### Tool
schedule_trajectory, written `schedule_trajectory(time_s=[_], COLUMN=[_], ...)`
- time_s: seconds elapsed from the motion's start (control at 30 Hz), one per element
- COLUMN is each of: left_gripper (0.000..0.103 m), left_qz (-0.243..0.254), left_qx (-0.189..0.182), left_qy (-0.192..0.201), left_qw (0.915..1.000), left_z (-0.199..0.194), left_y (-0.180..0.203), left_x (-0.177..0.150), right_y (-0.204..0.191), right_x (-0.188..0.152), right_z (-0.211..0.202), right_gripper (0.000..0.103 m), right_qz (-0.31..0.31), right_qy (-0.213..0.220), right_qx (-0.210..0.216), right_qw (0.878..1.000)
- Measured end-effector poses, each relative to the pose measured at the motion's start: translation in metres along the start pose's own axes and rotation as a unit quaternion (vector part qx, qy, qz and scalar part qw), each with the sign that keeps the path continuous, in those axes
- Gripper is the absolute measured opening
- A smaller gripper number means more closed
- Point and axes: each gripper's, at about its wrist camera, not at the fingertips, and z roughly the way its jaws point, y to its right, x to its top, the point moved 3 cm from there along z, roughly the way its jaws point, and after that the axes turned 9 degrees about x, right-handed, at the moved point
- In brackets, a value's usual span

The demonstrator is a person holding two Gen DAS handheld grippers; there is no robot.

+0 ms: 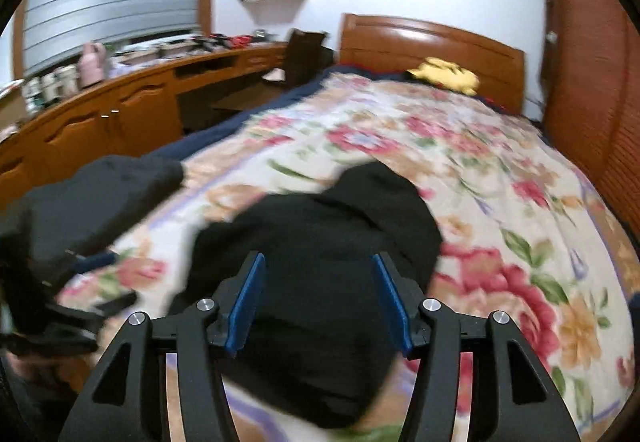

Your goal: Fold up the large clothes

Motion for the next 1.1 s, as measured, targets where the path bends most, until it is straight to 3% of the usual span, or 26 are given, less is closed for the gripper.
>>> schedule_trajectory(time_s=[0.13,0.2,0.4,0.53,0.63,0.7,0.73,0.77,0.8,0.97,1.1], left_gripper=[0.080,0.080,0.080,0.080,0.065,0.043,0.037,0.019,0.009,0.007,0.006], left_qz=[0.000,-0.003,-0.009,0.004,0.015,0.025,0.031,0.036,0.035,0.007,0.001], left_qx=[-0.006,-0.010,-0.025,-0.039,-0.049,-0.051,-0.052,-0.051,-0.052,-0.051,-0.025], left_qy=[0.016,0.026,0.048,0.048,0.038,0.023,0.018,0.011,0.002,0.009,0.016], left_qw=[0.9999,0.9996,0.9985,0.9981,0.9980,0.9981,0.9980,0.9980,0.9980,0.9986,0.9996], left_z=[-0.003,-0.006,-0.006,-0.001,0.007,0.014,0.017,0.021,0.025,0.015,0.004], left_y=[0.012,0.018,0.038,0.053,0.064,0.073,0.077,0.080,0.082,0.070,0.050], left_x=[0.006,0.010,0.018,0.019,0.016,0.014,0.012,0.011,0.011,0.015,0.011], right_y=[0.032,0.033,0.024,0.028,0.040,0.042,0.045,0.047,0.049,0.062,0.081], right_x=[-0.032,-0.039,-0.058,-0.059,-0.066,-0.068,-0.069,-0.069,-0.070,-0.067,-0.055], right_z=[0.030,0.049,0.076,0.076,0.054,0.049,0.046,0.044,0.041,0.027,0.027], right_gripper=[0.038,0.034,0.033,0.032,0.032,0.032,0.032,0.032,0.032,0.032,0.033], right_qz=[0.038,0.055,0.040,0.037,0.031,0.024,0.021,0.019,0.019,0.004,0.003], right_qy=[-0.036,-0.046,-0.069,-0.061,-0.058,-0.058,-0.058,-0.058,-0.058,-0.046,-0.027], right_qx=[-0.001,0.032,0.061,0.080,0.093,0.096,0.098,0.101,0.103,0.092,0.070], right_qw=[0.999,0.997,0.995,0.994,0.994,0.993,0.993,0.993,0.993,0.995,0.997])
